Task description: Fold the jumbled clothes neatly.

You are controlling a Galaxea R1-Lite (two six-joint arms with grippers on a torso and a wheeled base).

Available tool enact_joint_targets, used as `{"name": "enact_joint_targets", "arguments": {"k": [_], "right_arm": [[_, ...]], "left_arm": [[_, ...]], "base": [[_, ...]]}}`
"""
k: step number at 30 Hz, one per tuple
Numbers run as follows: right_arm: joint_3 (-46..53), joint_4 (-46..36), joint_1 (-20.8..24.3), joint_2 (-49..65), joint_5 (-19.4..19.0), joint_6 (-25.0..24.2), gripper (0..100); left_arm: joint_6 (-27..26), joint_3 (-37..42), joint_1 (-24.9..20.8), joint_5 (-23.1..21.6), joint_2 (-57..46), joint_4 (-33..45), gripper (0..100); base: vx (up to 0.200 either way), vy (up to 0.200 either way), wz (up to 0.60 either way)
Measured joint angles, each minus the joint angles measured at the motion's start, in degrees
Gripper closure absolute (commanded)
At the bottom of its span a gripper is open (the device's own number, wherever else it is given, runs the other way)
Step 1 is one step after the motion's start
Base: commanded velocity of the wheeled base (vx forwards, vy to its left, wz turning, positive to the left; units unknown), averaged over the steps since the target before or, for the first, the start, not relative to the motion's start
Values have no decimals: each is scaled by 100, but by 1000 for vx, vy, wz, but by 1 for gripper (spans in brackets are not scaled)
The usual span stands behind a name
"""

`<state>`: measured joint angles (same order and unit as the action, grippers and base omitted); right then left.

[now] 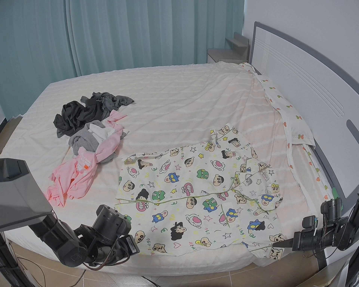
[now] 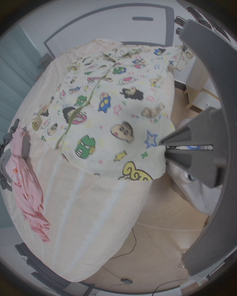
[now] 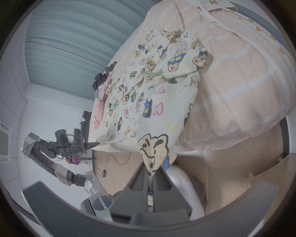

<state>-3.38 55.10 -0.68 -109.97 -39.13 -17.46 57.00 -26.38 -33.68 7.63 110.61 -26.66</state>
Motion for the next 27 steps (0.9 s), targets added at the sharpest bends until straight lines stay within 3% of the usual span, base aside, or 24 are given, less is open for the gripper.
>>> {"name": "enact_joint_targets", "arguments": {"k": [16, 27], "right_arm": [[-1392, -59, 13, 219, 0, -1131, 100], [-2432, -39, -5, -417, 44, -1409, 100]], "left_arm": [[4, -1229, 594, 9, -7, 37, 100], [124, -2235, 1031, 2, 477, 187, 100]], "base": [[0, 0, 0], [0, 0, 0]]}}
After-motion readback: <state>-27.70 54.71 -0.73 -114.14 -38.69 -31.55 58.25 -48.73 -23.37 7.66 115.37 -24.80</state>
